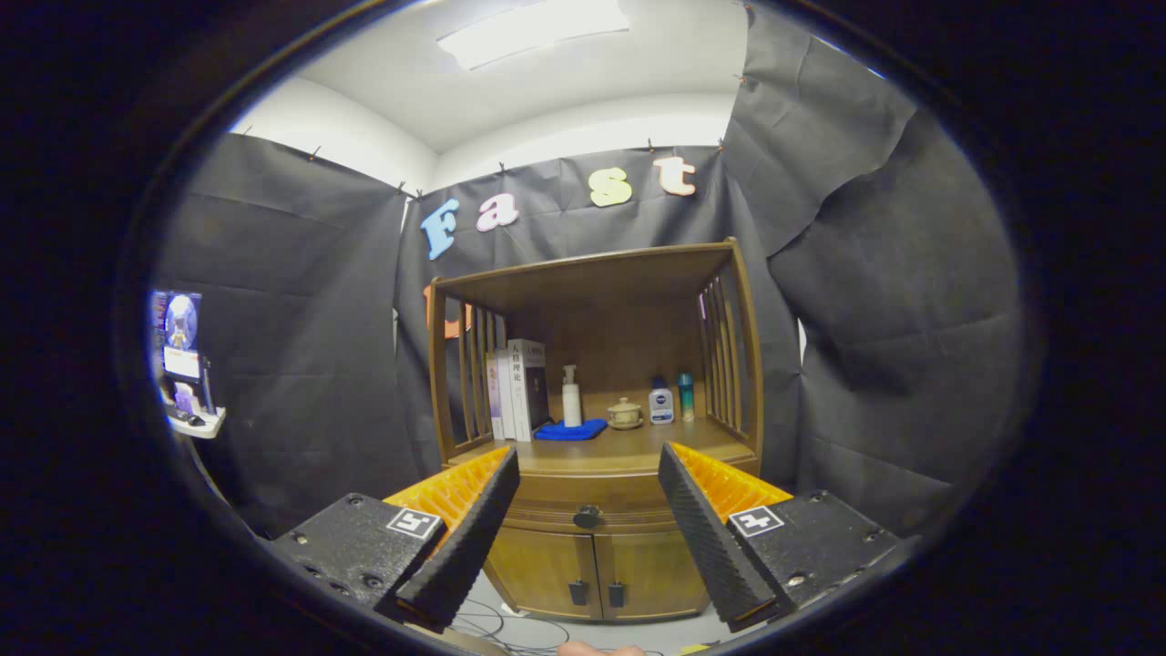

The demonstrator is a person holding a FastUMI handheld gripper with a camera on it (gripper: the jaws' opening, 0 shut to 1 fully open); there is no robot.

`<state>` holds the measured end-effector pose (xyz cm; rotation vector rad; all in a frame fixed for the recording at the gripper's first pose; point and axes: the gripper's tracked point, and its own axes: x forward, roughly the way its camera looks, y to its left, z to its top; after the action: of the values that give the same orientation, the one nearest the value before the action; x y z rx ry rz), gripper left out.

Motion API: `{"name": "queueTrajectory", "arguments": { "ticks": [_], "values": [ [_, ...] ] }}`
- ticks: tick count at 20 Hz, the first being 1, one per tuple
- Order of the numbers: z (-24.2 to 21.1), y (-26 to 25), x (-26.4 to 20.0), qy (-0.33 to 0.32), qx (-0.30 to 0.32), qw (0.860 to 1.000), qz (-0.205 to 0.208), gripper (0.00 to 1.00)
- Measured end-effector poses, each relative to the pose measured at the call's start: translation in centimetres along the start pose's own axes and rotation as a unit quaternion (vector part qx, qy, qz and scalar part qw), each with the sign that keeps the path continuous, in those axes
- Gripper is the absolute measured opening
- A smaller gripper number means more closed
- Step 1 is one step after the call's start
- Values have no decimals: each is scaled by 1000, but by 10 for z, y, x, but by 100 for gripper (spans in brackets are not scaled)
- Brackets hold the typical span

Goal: Pull open the drawer, take out the items inside it, and place them on the countertop above the cabinet.

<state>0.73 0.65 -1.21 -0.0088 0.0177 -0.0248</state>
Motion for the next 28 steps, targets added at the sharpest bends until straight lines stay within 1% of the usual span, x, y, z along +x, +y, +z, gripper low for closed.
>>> {"name": "queueTrajectory", "arguments": {
  "ticks": [7, 13, 16, 18, 20, 24, 28],
  "values": [
    [-11, 5, 16, 6, -4, 1000, -5, 100],
    [-39, 7, 46, 31, -7, 999, -13, 100],
    [-62, 10, 72, 53, -1, 999, -11, 100],
    [-83, 17, 89, 79, 17, 997, -4, 100],
    [-102, 16, 111, 97, 30, 995, -7, 100],
    [-138, 11, 155, 121, 19, 992, -23, 100],
    [-184, 7, 195, 157, 6, 987, -32, 96]
  ]
}}
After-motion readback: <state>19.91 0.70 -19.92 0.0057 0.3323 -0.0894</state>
